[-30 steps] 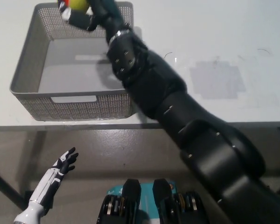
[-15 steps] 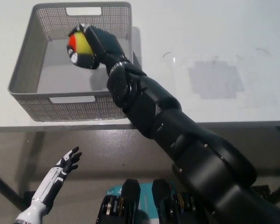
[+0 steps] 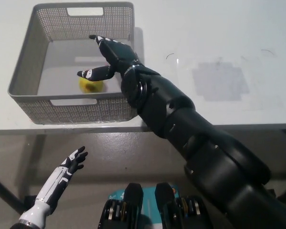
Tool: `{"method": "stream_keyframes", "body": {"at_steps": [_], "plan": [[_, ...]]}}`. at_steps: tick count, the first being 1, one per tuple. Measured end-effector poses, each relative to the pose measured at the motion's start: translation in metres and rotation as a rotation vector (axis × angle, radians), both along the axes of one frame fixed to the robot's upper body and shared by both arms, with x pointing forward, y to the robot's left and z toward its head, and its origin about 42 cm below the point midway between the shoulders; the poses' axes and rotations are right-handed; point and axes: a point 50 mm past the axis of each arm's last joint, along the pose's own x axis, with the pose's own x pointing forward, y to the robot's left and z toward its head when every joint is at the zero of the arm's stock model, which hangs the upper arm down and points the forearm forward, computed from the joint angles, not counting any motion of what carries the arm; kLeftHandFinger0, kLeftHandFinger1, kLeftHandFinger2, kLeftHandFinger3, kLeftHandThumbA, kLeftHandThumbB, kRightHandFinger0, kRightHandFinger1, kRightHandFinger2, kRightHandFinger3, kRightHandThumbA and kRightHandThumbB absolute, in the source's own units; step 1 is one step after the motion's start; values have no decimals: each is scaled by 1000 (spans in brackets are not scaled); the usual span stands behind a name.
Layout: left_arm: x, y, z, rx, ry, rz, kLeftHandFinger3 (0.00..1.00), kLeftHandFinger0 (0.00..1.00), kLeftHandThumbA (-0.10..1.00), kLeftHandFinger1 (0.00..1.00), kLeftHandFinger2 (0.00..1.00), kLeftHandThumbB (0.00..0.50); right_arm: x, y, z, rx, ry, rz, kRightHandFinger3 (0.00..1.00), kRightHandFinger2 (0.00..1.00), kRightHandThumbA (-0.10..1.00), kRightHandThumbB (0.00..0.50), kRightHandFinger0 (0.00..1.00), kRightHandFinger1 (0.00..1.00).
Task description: Use the right hand to pick up a tennis ball and put it into a container on the left side
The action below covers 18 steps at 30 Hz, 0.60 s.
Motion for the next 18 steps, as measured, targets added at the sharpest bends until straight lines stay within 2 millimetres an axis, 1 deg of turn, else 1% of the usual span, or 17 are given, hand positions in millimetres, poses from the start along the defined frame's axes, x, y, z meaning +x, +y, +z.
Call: {"method": "stream_keyframes", "body": {"at_steps": [1, 2, 3, 4, 5, 6, 7, 8, 10, 11, 12, 13, 14, 15, 16, 17, 18], "plan": [[0, 0, 0, 0, 0, -2, 1000, 1000, 1000, 1000, 1000, 363, 1, -2, 1, 10, 0, -2, 1000, 1000, 1000, 474, 1000, 1000], [0, 0, 0, 1, 0, -3, 1000, 1000, 1000, 1000, 1000, 362, 2, -3, 3, 23, 0, -4, 1000, 1000, 1000, 472, 1000, 1000], [0, 0, 0, 1, 0, -5, 1000, 1000, 1000, 1000, 1000, 360, 4, -6, 6, 46, -1, -6, 1000, 1000, 1000, 452, 1000, 1000], [0, 0, 0, 1, 0, -6, 1000, 1000, 1000, 1000, 1000, 361, 5, -8, 9, 72, -5, -6, 1000, 1000, 1000, 447, 1000, 1000], [0, 0, 0, 1, 1, -7, 1000, 1000, 1000, 1000, 1000, 372, 7, -10, 13, 91, -9, -8, 1000, 1000, 1000, 428, 1000, 1000], [0, 0, 0, 2, 1, -9, 1000, 1000, 1000, 1000, 1000, 372, 9, -13, 18, 120, -18, -7, 1000, 1000, 1000, 459, 1000, 1000], [0, 0, 0, 2, 1, -10, 1000, 1000, 1000, 1000, 1000, 372, 10, -15, 22, 142, -25, -6, 1000, 1000, 1000, 472, 1000, 1000], [0, 0, 0, 2, 2, -11, 1000, 1000, 1000, 1000, 1000, 373, 12, -17, 31, 187, -45, 0, 1000, 1000, 1000, 467, 1000, 1000], [0, -1, 0, 2, 3, -13, 1000, 1000, 1000, 1000, 1000, 373, 16, -24, 56, 277, -110, 19, 1000, 1000, 1000, 448, 1000, 1000], [0, -1, 0, 2, 4, -13, 1000, 1000, 1000, 1000, 1000, 373, 16, -28, 63, 300, -132, 23, 1000, 1000, 1000, 446, 1000, 1000], [0, -1, 0, 2, 4, -13, 1000, 1000, 1000, 1000, 1000, 389, 16, -30, 71, 328, -159, 32, 1000, 1000, 1000, 427, 1000, 1000], [0, -1, 0, 2, 5, -13, 1000, 1000, 1000, 1000, 1000, 391, 14, -34, 76, 352, -181, 39, 1000, 1000, 1000, 425, 1000, 1000], [0, -1, -1, 2, 6, -13, 1000, 1000, 1000, 1000, 1000, 411, 14, -36, 78, 363, -191, 42, 1000, 1000, 1000, 400, 1000, 1000], [0, -1, -1, 2, 7, -13, 1000, 1000, 1000, 1000, 1000, 413, 12, -40, 79, 384, -208, 47, 1000, 1000, 1000, 399, 1000, 1000], [0, -1, -1, 1, 7, -13, 1000, 1000, 1000, 1000, 1000, 398, 9, -45, 78, 406, -222, 50, 1000, 1000, 1000, 408, 1000, 1000], [0, -1, -1, 1, 8, -13, 1000, 1000, 1000, 1000, 1000, 376, 8, -47, 77, 415, -225, 51, 1000, 1000, 1000, 405, 1000, 1000], [0, -1, -1, 1, 8, -13, 1000, 1000, 1000, 1000, 1000, 368, 5, -52, 74, 436, -234, 52, 1000, 1000, 1000, 411, 1000, 1000]]}}
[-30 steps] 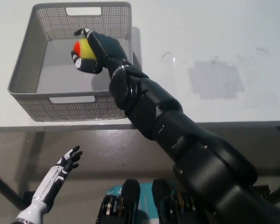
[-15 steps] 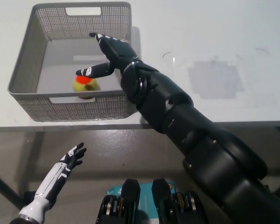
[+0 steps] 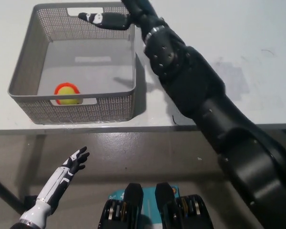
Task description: Use the right hand to pick up a tennis ball and put it into a container on the left side
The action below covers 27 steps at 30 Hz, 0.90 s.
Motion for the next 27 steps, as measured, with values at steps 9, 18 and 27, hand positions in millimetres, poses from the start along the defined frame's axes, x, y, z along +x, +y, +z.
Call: {"method": "stream_keyframes", "body": {"at_steps": [9, 18, 27], "plan": [[-2, 0, -2, -1, 8, 2, 1000, 1000, 1000, 1000, 1000, 361, -36, -51, -63, 142, 20, -27, 1000, 1000, 1000, 380, 1000, 1000], [-13, 3, -12, -1, 41, 11, 1000, 1000, 1000, 1000, 1000, 359, -108, -125, -153, 263, 99, -129, 1000, 1000, 1000, 311, 1000, 1000], [-19, 5, -20, -2, 66, 20, 1000, 1000, 1000, 1000, 1000, 333, -204, -201, -198, 404, 97, -250, 1000, 1000, 1000, 243, 1000, 1000]]}}
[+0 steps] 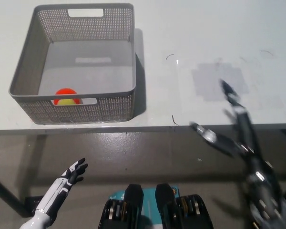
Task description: Use the right hand to pick up a tennis ball and put it into a container on the left side
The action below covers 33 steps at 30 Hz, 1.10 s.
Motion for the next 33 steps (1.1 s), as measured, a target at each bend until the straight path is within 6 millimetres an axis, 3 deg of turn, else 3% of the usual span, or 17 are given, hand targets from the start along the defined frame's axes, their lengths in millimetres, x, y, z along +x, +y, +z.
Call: {"method": "stream_keyframes", "body": {"at_steps": [6, 10, 16, 18, 23, 33], "plan": [[-3, 0, -3, -11, 2, 8, 1000, 1000, 1000, 1000, 1000, 328, -31, -17, -36, 126, 53, -17, 1000, 1000, 1000, 191, 1000, 1000], [-4, 2, -4, -20, -5, 20, 1000, 1000, 1000, 1000, 1000, 327, -39, -16, -64, 177, 112, -13, 1000, 1000, 1000, 236, 1000, 1000], [-5, 6, -8, -25, -2, 32, 1000, 1000, 1000, 1000, 1000, 314, -56, -19, -99, 230, 191, 6, 1000, 1000, 1000, 212, 1000, 1000], [-6, 6, -9, -30, -2, 33, 1000, 1000, 1000, 1000, 1000, 323, -61, -20, -106, 236, 204, 8, 1000, 1000, 1000, 201, 1000, 1000], [-6, 6, -9, -47, -15, 35, 1000, 1000, 1000, 1000, 1000, 281, -66, -20, -117, 243, 234, 17, 1000, 1000, 1000, 199, 1000, 1000], [-6, 8, -8, -82, -29, 49, 1000, 1000, 1000, 1000, 1000, 275, -67, -19, -123, 246, 259, 43, 1000, 1000, 1000, 222, 1000, 1000]]}}
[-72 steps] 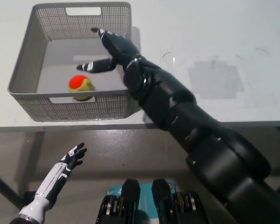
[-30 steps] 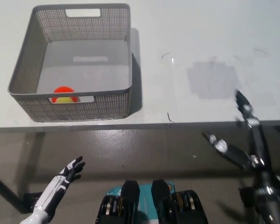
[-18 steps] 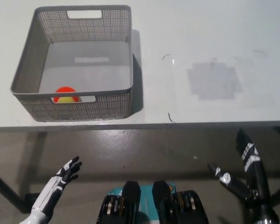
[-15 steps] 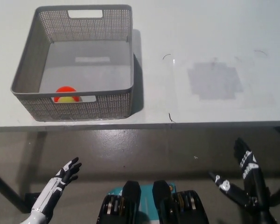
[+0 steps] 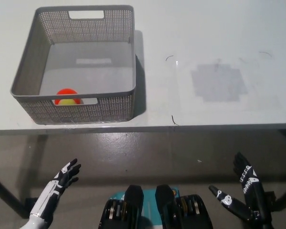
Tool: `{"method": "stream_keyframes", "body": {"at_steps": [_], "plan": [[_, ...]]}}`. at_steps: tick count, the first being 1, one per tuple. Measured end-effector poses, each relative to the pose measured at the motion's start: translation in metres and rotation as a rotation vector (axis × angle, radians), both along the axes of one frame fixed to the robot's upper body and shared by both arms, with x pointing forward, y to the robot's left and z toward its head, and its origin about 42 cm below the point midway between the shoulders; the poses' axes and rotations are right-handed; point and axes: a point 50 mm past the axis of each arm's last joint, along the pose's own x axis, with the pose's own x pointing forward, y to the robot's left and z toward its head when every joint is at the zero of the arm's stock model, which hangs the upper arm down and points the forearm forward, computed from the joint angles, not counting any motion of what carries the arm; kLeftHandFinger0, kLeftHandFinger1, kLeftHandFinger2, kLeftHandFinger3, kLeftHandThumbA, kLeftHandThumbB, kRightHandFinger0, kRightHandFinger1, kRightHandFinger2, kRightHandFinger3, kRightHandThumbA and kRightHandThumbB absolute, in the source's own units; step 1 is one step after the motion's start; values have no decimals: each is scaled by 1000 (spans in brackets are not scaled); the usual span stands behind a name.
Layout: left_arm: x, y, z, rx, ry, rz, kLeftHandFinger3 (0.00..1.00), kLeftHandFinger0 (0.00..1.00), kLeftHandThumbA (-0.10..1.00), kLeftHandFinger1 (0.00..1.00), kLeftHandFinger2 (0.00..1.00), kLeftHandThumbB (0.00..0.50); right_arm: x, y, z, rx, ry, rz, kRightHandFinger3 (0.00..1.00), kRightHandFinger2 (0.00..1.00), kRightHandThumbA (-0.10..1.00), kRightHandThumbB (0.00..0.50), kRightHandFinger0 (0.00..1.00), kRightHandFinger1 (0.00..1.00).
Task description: Use the right hand to pick up a tennis ball and put it into a container on the left side
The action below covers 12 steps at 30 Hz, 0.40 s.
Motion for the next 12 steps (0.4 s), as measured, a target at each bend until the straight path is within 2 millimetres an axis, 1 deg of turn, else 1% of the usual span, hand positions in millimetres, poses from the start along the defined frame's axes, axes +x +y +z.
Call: {"method": "stream_keyframes", "body": {"at_steps": [3, 9, 12], "plan": [[0, 0, 0, -4, -2, 0, 1000, 1000, 1000, 1000, 1000, 270, 0, 0, -1, 3, 3, 7, 1000, 1000, 1000, 252, 1000, 1000], [-1, 0, 0, -5, -2, 1, 1000, 1000, 1000, 1000, 1000, 283, -1, -1, -4, 4, 17, 18, 1000, 1000, 1000, 248, 1000, 1000], [-1, 0, 0, -5, -1, 1, 1000, 1000, 1000, 1000, 1000, 278, 0, -1, -6, 5, 25, 26, 1000, 1000, 1000, 241, 1000, 1000]]}}
